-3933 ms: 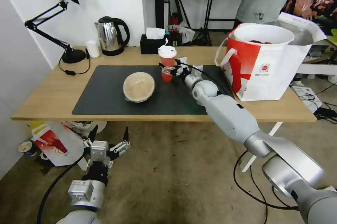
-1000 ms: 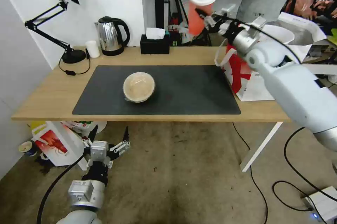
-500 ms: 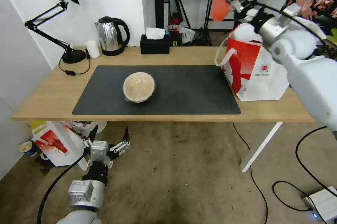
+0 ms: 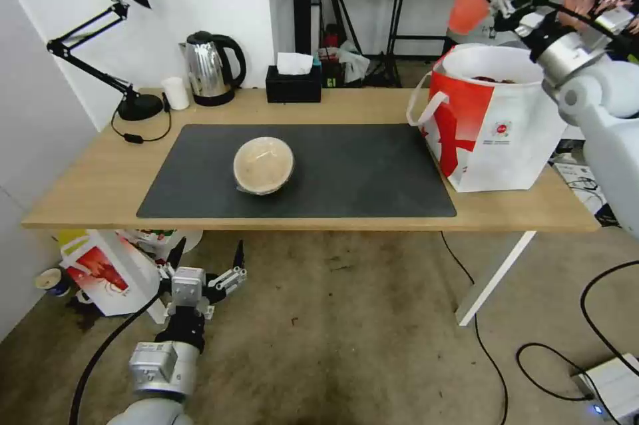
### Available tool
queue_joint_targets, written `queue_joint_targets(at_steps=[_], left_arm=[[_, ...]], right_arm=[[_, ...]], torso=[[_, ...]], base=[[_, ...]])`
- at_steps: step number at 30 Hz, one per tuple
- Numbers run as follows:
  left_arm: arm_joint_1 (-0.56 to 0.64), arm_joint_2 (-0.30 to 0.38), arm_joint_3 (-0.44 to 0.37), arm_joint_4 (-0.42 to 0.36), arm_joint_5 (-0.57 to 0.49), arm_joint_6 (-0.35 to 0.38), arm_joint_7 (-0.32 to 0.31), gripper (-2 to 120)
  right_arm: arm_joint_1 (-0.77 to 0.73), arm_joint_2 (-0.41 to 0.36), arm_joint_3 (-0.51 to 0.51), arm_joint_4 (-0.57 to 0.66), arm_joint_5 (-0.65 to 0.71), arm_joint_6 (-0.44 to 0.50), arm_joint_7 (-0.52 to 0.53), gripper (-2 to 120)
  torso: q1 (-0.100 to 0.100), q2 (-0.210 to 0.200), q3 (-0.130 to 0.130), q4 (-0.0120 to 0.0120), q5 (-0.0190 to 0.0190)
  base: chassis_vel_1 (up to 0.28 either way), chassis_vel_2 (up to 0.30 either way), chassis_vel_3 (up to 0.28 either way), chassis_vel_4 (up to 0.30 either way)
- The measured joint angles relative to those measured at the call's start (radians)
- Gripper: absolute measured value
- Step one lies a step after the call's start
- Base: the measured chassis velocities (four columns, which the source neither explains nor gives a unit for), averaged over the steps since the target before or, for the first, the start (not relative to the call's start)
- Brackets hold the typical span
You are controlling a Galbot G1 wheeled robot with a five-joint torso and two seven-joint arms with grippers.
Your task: Pick up the trash from the table and place it into the takeout bag.
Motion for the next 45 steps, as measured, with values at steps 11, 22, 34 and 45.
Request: queue_joint_targets(at_steps=[11, 22, 34, 45], left_arm=[[0.0, 0.0, 0.0, 0.0, 0.0, 0.0, 0.0, 100], [0.0, 0.0, 0.0, 0.0, 0.0, 0.0, 0.0, 100], [0.0, 0.0, 0.0, 0.0, 0.0, 0.0, 0.0, 100], [0.0, 0.0, 0.0, 0.0, 0.0, 0.0, 0.0, 100]], right_arm=[[-0.029, 0.006, 0.011, -0.079, -0.03, 0.041, -0.013, 3], [-0.019, 0.035, 0.019, -0.236, -0.106, 0.129, -0.017, 3], [0.009, 0.077, 0.032, -0.348, -0.179, 0.212, 0.019, 3], [0.006, 0.128, 0.039, -0.372, -0.262, 0.26, 0.105, 3]], torso=[[0.0, 0.0, 0.0, 0.0001, -0.0001], [0.0, 0.0, 0.0, 0.0001, -0.0001], [0.0, 0.0, 0.0, 0.0, -0.0002], [0.0, 0.0, 0.0, 0.0, -0.0002]], base=[[0.0, 0.0, 0.0, 0.0], [0.0, 0.0, 0.0, 0.0], [0.0, 0.0, 0.0, 0.0], [0.0, 0.0, 0.0, 0.0]])
